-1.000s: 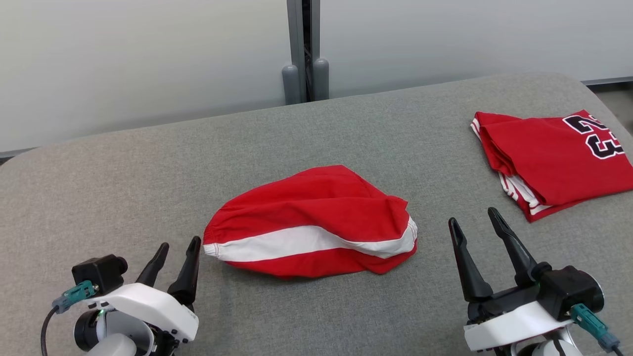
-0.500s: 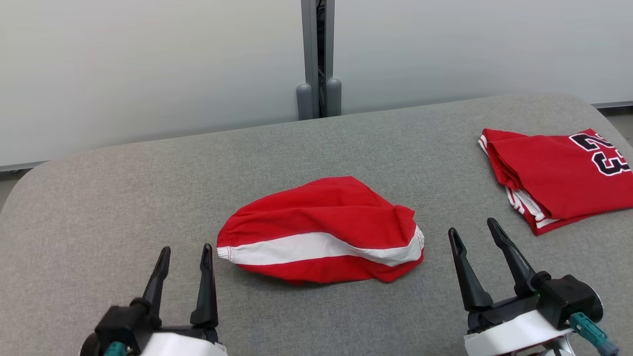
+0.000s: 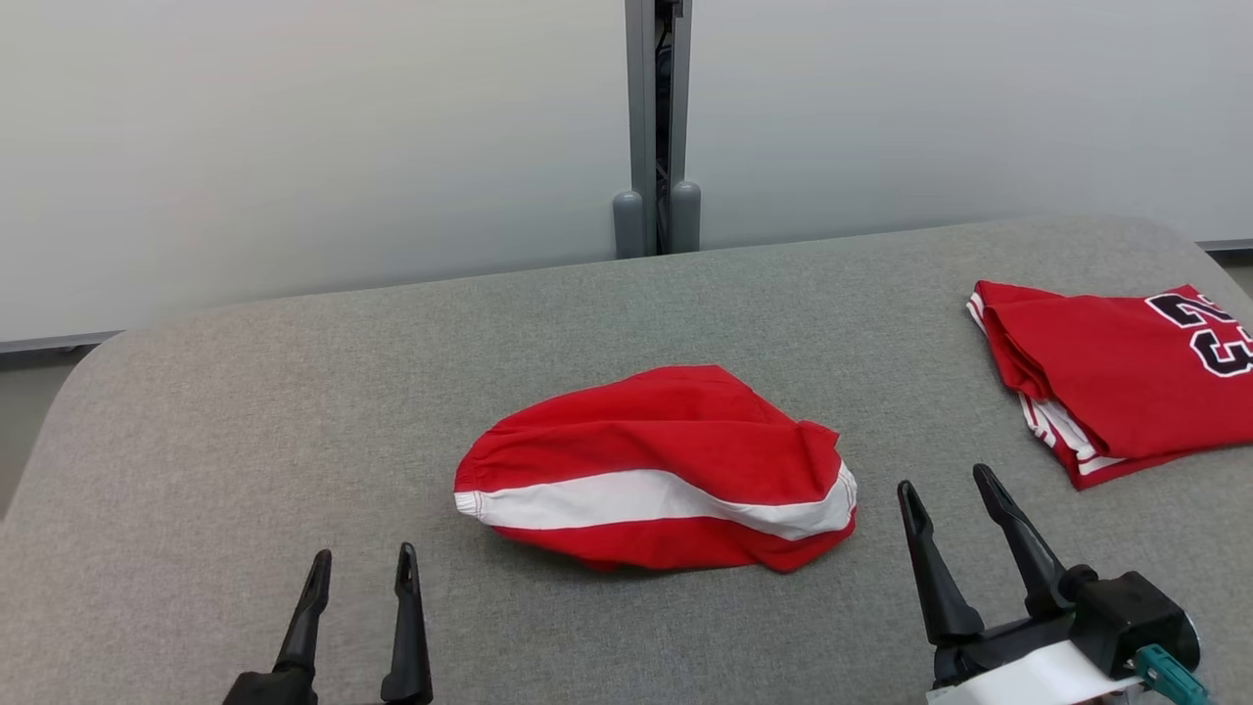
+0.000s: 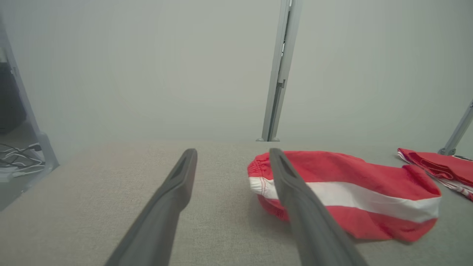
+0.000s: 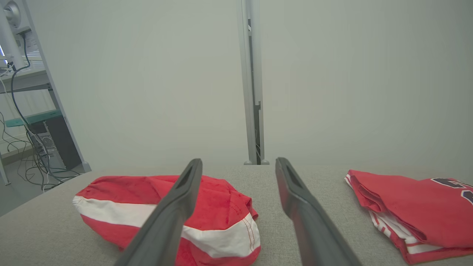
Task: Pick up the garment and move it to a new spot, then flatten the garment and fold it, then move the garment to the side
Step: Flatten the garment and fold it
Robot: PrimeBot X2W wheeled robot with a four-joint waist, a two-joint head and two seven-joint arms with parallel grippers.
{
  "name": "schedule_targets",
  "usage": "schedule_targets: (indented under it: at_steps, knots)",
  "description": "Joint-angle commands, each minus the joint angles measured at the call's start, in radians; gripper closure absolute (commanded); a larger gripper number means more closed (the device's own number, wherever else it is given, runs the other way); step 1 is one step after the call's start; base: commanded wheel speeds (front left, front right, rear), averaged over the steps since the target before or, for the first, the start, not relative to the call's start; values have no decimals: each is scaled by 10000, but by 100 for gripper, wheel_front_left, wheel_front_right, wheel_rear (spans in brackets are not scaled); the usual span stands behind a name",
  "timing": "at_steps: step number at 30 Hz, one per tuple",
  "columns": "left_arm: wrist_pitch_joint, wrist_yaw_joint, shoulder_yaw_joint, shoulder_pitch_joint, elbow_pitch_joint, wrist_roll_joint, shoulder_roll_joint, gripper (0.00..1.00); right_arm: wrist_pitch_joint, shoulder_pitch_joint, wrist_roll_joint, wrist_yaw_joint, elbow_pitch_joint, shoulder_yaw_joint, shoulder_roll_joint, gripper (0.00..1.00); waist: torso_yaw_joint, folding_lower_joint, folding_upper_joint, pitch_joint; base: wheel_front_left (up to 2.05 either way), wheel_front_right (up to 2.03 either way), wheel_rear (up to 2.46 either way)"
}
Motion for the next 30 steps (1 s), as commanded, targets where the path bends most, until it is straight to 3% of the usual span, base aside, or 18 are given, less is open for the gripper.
schedule_targets:
  at_steps: [1, 10, 30]
  knots:
    - [-36, -70, 113, 79, -60, 105, -18, 0, -3, 114, 61, -3, 0, -27, -30, 0, 23, 0, -1, -13, 0, 0, 0]
    - [-36, -280, 989, 375, -587, 884, -436, 0, -1, 336, 157, -3, 63, 0, -24, 0, 152, 0, -1, -45, 0, 0, 0]
    - [-37, -542, 621, 427, -448, 976, -480, 0, -1, 417, 257, -3, 193, 61, -22, 0, 165, 0, -1, -15, 0, 0, 0]
